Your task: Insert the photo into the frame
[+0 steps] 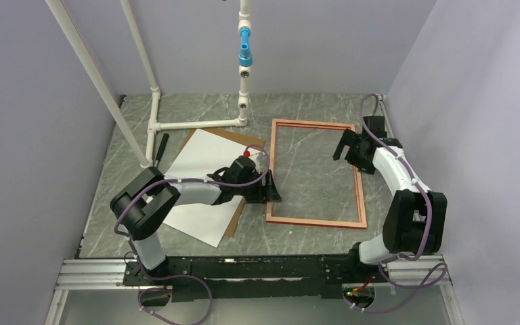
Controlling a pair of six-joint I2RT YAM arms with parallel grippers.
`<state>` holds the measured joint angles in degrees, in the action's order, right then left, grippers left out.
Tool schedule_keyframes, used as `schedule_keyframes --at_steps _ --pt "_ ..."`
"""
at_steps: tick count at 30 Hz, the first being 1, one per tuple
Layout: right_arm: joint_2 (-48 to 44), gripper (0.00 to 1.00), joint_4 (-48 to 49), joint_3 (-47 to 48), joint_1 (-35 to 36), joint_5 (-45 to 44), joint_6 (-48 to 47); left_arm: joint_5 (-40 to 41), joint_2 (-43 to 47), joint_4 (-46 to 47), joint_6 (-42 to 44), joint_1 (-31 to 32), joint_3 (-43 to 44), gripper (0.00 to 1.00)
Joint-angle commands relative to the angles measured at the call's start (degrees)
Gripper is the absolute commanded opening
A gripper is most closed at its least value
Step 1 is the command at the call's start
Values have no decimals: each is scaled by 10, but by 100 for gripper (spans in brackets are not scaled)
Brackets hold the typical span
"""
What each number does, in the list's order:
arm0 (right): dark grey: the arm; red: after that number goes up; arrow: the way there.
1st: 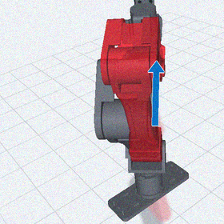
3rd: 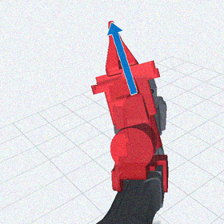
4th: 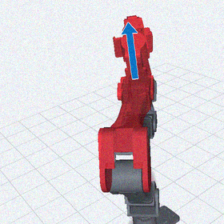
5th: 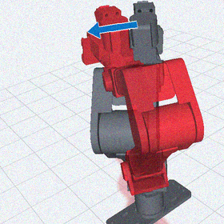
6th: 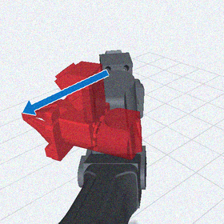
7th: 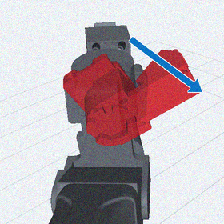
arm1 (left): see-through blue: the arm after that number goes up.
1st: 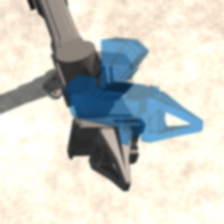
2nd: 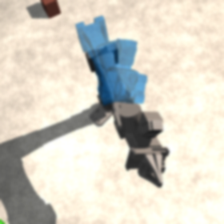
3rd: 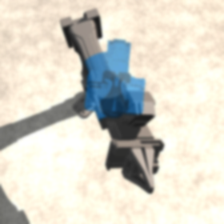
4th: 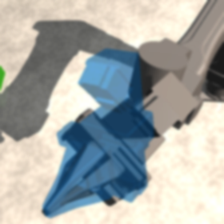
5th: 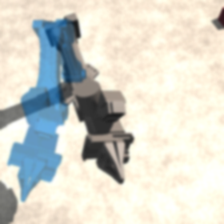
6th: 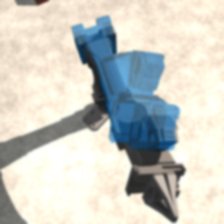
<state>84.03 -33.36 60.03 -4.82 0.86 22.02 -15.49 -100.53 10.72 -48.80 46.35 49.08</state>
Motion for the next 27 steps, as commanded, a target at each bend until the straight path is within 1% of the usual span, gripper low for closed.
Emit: schedule_keyframes --at_steps 1,3,8,10,13,16,20,24,27 --pt "3 100 -10 11 67 12 -4 9 44 -18 11 -20 -38 78" --pt "10 100 -15 14 106 5 1 -1 70 9 1 -35 -66 79" --pt "23 96 -10 23 192 15 32 -42 156 109 -48 -105 -166 79" --pt "30 94 -4 30 228 18 46 -43 192 111 -53 -128 -192 79" --pt "53 92 0 48 270 16 61 -8 254 52 -35 -144 -202 79" --pt "80 88 6 68 307 20 76 57 316 -58 0 -145 -184 79" --pt "118 83 14 90 348 10 91 146 391 -181 40 -144 -160 80" --pt "162 74 14 111 379 -7 98 211 447 -263 65 -145 -143 80" --pt "188 67 15 129 400 -8 104 235 474 -290 72 -145 -142 81"
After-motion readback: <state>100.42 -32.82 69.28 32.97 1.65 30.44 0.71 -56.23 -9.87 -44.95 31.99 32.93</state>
